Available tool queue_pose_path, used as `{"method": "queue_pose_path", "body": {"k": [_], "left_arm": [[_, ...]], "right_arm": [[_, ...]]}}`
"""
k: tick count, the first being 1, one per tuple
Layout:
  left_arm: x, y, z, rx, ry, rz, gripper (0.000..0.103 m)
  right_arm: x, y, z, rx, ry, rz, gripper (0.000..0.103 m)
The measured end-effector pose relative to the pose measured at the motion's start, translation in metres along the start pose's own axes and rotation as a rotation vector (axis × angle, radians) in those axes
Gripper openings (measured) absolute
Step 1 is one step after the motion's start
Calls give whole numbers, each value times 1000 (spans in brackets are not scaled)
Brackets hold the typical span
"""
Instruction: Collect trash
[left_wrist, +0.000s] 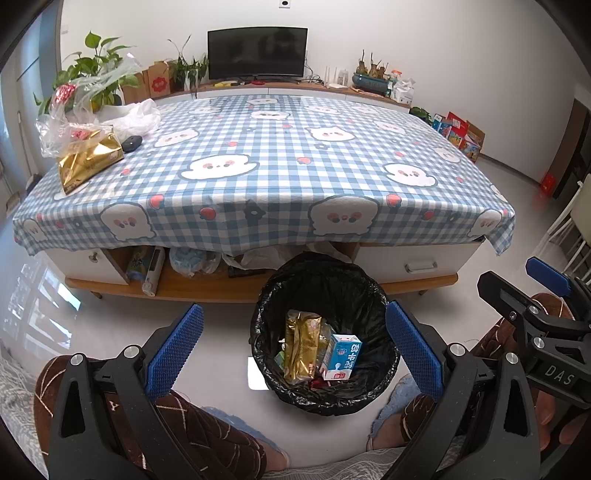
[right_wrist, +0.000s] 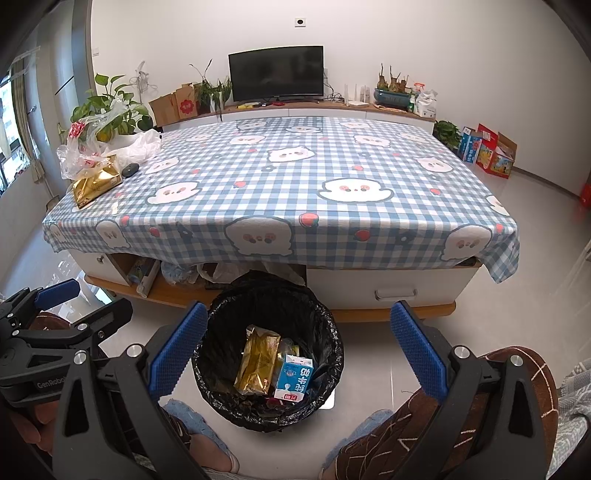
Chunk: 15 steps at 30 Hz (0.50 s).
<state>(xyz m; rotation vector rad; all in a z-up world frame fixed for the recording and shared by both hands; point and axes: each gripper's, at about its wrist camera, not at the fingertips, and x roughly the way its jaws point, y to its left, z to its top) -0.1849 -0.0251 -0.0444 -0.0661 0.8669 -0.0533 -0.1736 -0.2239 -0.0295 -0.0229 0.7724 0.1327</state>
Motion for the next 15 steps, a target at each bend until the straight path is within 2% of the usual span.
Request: {"method": "queue_pose_path", "body": {"k": [15], "left_arm": [[0, 0, 0, -2, -4, -2, 97]], "right_arm": [[2, 1, -1, -4, 2, -1, 95]]}}
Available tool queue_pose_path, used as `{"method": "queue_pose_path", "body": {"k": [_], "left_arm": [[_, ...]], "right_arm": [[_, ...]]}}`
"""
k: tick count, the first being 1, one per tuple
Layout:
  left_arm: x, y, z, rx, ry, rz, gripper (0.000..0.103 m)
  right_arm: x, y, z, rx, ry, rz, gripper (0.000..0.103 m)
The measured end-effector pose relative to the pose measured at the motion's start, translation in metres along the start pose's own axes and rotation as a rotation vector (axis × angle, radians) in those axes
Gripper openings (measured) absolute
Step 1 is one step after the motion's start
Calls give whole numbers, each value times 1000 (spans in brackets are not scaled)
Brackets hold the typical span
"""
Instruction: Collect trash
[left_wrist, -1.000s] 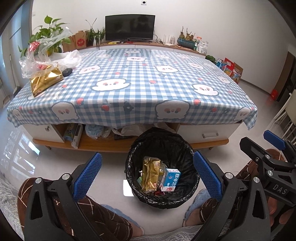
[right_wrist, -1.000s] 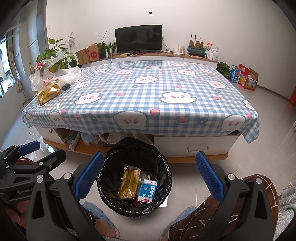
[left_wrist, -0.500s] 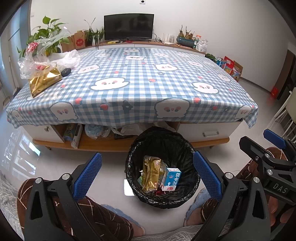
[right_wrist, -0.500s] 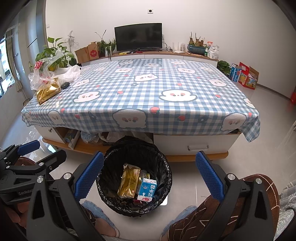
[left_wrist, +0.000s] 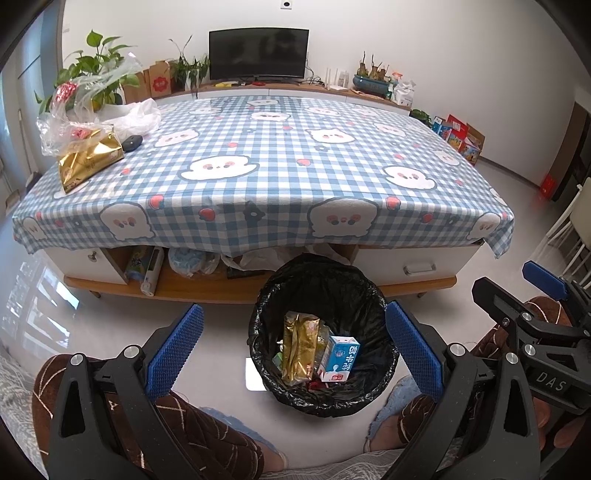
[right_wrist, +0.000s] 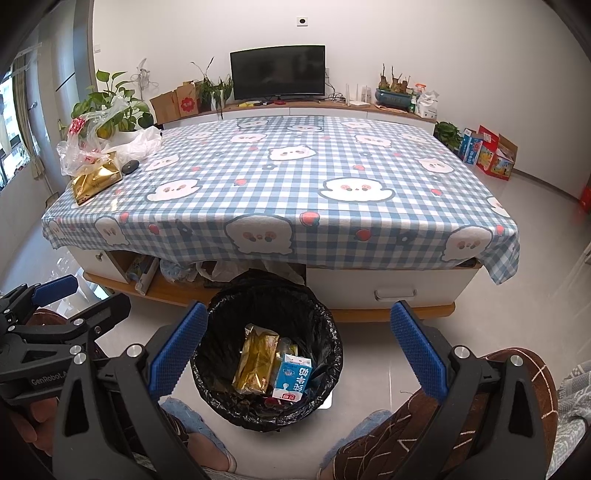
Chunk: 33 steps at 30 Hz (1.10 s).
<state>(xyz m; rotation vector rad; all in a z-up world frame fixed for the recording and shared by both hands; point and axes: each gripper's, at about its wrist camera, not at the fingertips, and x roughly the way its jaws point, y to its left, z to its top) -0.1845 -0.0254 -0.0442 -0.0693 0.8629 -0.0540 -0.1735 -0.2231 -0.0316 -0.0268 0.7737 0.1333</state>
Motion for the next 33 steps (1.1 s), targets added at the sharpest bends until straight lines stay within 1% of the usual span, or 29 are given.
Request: {"method": "queue_pose_path", "body": {"k": [9, 22, 33], "left_arm": [[-1, -1, 1, -5, -2, -6, 97], [-3, -2, 1, -11, -18, 23, 97], [-2, -4, 1, 0, -17, 26, 97]], "right_arm": [[1, 0, 0, -2, 0, -1, 95], [1, 0, -1, -1, 0, -1, 95], [1, 0, -1, -1, 1, 0, 95]]}}
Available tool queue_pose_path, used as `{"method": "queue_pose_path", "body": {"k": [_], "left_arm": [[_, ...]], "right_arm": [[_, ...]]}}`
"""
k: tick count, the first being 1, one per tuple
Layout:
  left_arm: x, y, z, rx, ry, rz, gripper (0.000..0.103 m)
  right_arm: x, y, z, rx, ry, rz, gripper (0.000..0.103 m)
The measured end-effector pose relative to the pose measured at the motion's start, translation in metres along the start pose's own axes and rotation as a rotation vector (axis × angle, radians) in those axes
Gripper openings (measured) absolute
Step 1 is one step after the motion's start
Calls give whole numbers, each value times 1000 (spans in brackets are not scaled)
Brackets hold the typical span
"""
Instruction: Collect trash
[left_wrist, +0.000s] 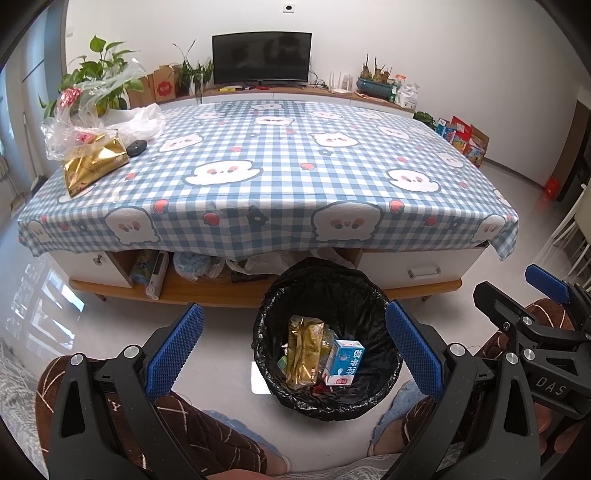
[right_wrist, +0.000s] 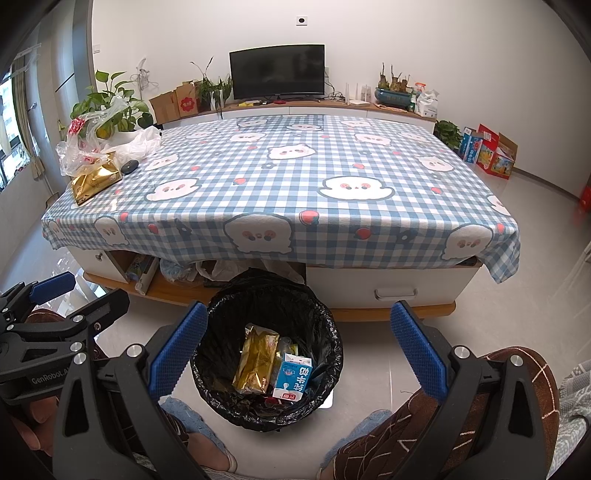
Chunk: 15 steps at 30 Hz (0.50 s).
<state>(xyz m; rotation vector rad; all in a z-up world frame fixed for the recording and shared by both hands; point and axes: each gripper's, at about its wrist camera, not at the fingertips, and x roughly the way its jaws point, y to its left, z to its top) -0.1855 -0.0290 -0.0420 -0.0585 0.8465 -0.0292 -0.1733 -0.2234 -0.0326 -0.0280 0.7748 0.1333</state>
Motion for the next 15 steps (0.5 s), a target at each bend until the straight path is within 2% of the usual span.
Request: {"method": "queue_pose_path", "body": {"k": [15], "left_arm": [[2, 2, -1, -11, 11, -9, 97]], "right_arm": [[1, 0, -1, 1, 0, -1, 95]]}}
